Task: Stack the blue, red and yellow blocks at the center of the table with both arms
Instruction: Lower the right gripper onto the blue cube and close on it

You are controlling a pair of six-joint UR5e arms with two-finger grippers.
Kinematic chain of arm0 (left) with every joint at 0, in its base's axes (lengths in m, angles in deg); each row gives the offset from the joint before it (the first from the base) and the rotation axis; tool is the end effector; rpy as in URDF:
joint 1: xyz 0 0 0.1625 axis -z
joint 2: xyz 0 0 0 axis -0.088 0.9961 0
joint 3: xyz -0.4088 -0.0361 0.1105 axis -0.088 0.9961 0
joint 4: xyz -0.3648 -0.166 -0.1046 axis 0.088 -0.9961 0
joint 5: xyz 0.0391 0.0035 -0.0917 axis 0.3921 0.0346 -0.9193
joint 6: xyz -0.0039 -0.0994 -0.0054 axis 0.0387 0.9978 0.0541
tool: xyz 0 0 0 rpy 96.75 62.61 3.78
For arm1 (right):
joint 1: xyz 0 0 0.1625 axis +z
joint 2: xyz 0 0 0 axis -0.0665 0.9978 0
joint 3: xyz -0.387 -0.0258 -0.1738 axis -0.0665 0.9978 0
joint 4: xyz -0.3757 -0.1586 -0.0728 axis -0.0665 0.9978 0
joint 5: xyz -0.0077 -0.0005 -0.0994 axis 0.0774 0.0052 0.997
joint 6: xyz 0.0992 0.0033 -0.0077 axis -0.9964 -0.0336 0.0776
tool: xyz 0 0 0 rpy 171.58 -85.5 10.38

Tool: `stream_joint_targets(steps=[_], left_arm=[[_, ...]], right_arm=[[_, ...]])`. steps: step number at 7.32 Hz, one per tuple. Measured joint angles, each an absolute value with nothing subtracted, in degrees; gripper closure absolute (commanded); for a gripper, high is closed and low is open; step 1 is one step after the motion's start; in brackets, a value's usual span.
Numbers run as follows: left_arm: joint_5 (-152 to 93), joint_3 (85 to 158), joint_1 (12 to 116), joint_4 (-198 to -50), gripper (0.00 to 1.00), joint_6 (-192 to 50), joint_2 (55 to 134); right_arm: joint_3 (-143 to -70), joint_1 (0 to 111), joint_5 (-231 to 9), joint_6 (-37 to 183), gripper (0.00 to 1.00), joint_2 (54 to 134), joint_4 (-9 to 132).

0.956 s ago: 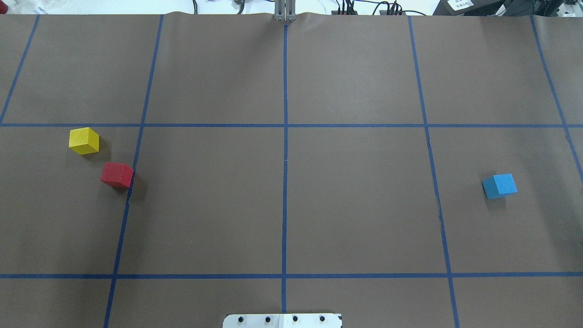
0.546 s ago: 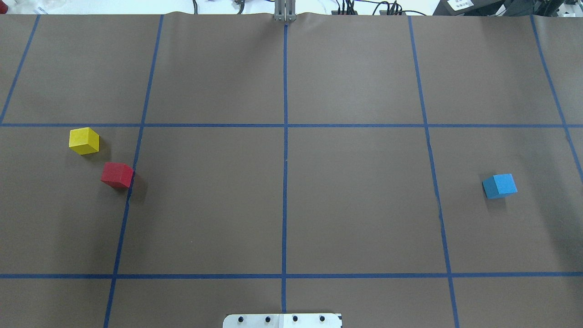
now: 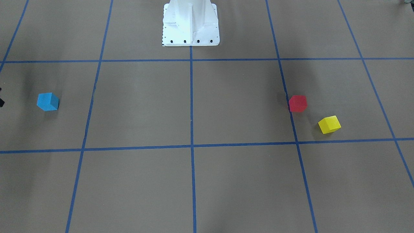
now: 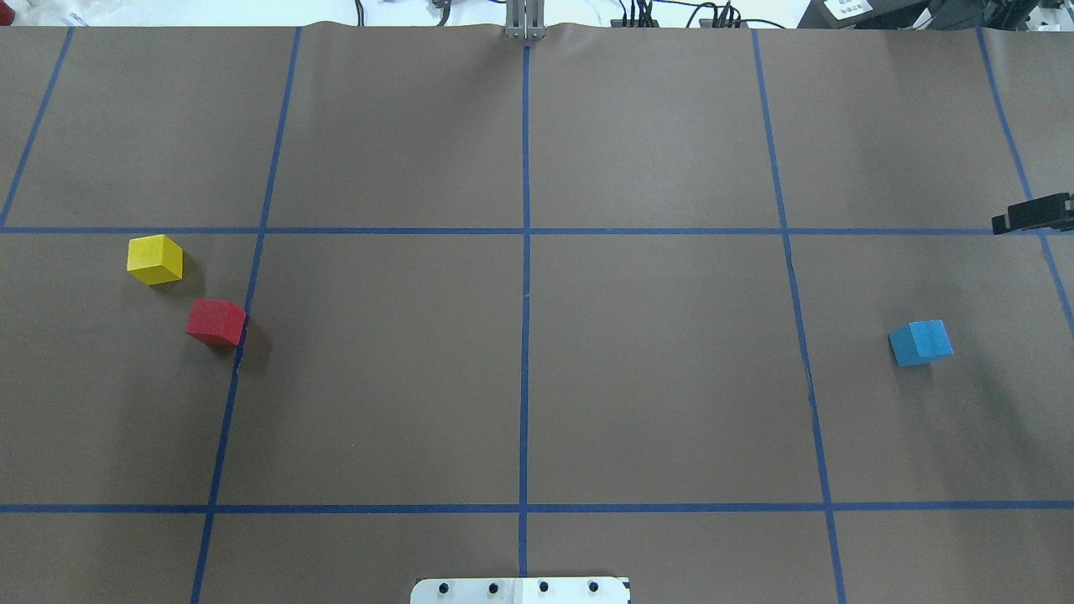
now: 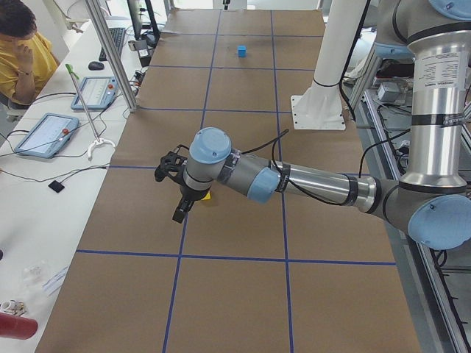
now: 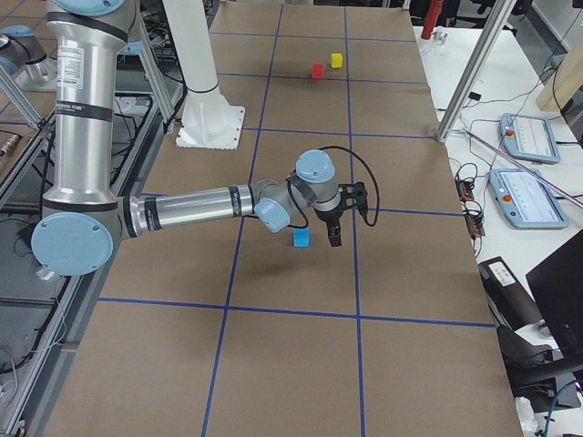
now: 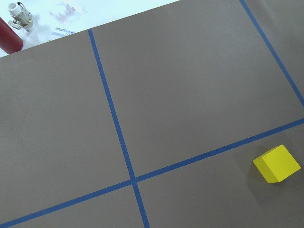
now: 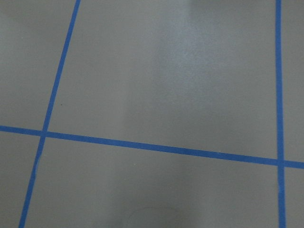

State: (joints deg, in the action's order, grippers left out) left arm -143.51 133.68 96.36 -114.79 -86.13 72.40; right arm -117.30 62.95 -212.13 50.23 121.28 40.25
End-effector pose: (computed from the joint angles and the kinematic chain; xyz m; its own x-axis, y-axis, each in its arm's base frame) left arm -0.0732 -0.4859 0.5302 0.7071 0.3217 -0.6297 0.0157 0.8832 0.4688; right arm -0.1126 -0.4588 0.5345 0.6645 -0.0793 0.7431 -0.1605 0.9560 0.2455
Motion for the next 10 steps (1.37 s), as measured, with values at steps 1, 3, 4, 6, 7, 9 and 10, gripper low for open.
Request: stream_joint_targets(steps=[1,3,4,6,7,9,10], left_arm=[[-143.53,133.66,96.36,-114.78,0.00,-86.13,72.43],[-143.59,133.64,96.31,-114.77,0.00,-86.12,72.45],[-143.60,133.64,96.30,-114.77,0.00,-86.12,72.43],[-143.60,133.63,96.30,-114.76,0.00,-86.16,72.44],[-143.60,133.64,96.29,-114.76,0.00,-86.13,72.43],[-143.60,133.83,96.33,-114.79,0.00,-86.16,72.40],[-143.60,133.84,96.34,-114.85,0.00,-86.18,72.39]], right_arm=[[-117.31,58.79,-208.75,45.90,0.00,123.26,36.23],[-117.33,49.54,-200.18,36.07,0.00,125.12,31.65],[-117.33,45.83,-196.49,33.65,0.00,125.27,31.16],[-117.10,41.38,-193.25,32.85,0.01,125.98,30.92],[-117.03,40.28,-192.78,33.31,0.03,126.82,30.86],[-116.96,39.00,-192.57,33.84,0.99,127.85,30.88],[-116.93,38.67,-192.70,33.87,1.00,128.05,30.90]])
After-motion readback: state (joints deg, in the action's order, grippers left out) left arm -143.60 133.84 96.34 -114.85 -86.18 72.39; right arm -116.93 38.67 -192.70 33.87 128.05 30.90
